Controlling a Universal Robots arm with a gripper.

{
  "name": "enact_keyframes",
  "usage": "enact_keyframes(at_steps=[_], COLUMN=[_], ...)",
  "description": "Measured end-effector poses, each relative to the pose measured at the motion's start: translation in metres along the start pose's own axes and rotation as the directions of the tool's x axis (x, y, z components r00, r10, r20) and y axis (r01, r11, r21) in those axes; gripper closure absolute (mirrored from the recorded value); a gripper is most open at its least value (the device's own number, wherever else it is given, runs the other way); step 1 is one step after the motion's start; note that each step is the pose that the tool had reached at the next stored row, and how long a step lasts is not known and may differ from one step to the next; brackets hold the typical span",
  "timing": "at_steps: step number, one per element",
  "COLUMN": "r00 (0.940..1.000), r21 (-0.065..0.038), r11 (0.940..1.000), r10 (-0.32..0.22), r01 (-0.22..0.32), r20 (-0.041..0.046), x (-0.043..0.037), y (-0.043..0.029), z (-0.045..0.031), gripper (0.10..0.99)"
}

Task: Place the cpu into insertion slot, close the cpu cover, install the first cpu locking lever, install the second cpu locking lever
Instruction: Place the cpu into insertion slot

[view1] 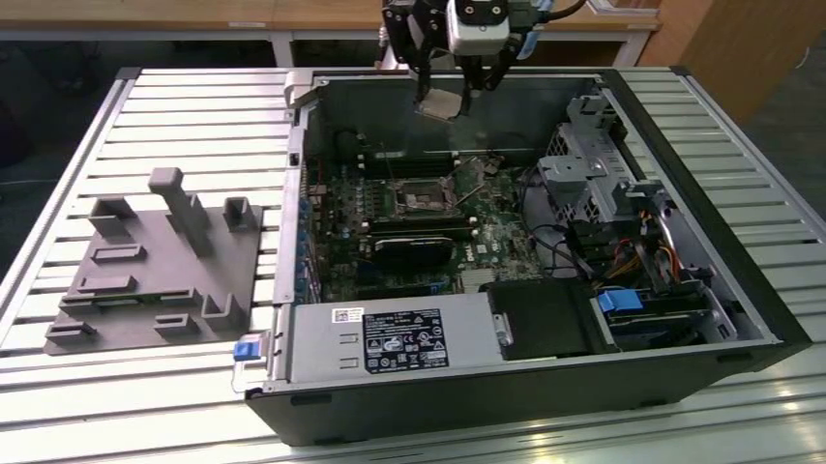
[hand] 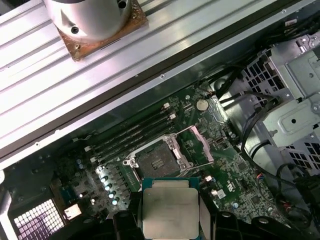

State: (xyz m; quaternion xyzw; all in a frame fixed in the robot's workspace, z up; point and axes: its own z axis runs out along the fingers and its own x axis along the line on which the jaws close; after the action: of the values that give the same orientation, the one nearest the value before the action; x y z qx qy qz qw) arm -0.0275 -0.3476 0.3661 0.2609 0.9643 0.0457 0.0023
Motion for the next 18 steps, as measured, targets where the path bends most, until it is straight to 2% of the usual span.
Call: enact_keyframes(at_steps=[5, 10, 18], r00=[0.9979, 0.9924, 0.9759], r21=[-0.001, -0.003, -0.006], r11=[0.9979, 0.9925, 0.9761], r10=[0.065, 0.123, 0.217], r01=[-0.065, -0.123, -0.217], r20=[0.0057, 0.0109, 0.0190], x=[0.0000, 0.0000, 0.0000], y=[0.0000, 0.0000, -0.0001], z=[0.0004, 0.0006, 0.0012], gripper=[0.549, 0.549, 0.549])
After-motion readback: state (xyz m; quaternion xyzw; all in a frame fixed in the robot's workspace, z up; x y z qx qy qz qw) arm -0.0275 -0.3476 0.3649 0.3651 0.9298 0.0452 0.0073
